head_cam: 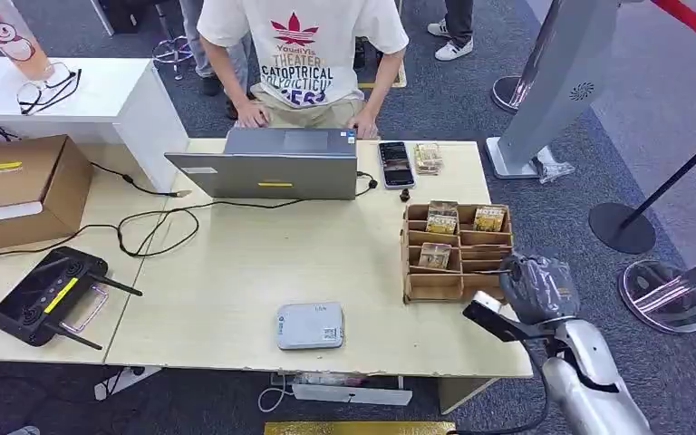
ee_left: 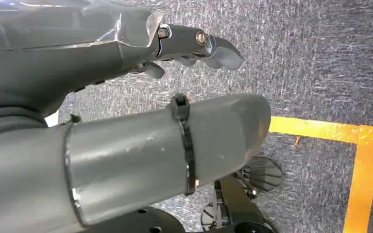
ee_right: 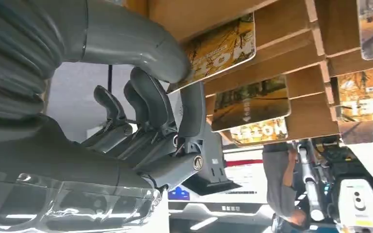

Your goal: Pass the card to the sensor for recognition and then transmit it.

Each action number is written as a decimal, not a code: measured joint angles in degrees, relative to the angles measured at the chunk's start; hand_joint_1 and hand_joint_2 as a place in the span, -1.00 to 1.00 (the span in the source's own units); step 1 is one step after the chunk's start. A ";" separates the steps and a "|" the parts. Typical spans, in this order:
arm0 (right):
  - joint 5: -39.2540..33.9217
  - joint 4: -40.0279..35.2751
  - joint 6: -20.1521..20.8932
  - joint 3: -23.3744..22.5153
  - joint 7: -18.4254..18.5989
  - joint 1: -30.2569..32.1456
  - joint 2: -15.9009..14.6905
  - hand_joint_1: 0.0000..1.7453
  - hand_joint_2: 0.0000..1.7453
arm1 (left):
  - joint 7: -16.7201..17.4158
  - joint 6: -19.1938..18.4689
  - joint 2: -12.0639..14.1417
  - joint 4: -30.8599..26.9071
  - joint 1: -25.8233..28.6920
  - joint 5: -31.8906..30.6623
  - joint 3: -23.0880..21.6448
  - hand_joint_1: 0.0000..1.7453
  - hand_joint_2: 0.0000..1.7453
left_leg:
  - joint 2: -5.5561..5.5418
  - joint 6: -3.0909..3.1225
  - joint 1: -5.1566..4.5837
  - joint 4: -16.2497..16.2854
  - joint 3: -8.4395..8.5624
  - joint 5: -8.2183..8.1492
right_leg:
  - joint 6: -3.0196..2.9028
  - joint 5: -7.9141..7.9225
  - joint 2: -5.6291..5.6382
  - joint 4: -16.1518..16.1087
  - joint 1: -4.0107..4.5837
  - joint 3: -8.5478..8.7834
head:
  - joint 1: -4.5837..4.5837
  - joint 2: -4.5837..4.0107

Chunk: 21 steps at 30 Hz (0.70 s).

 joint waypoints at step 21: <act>-5.52 -3.10 27.10 4.63 0.76 -7.87 -8.82 1.00 1.00 | 0.00 -1.40 0.26 0.00 0.00 -0.74 -0.02 -1.00 -1.00 | 0.08 0.07 -0.07 0.02 0.04 0.04 | 0.05 0.06 0.03 0.00 -0.07 0.06 | 0.00 0.00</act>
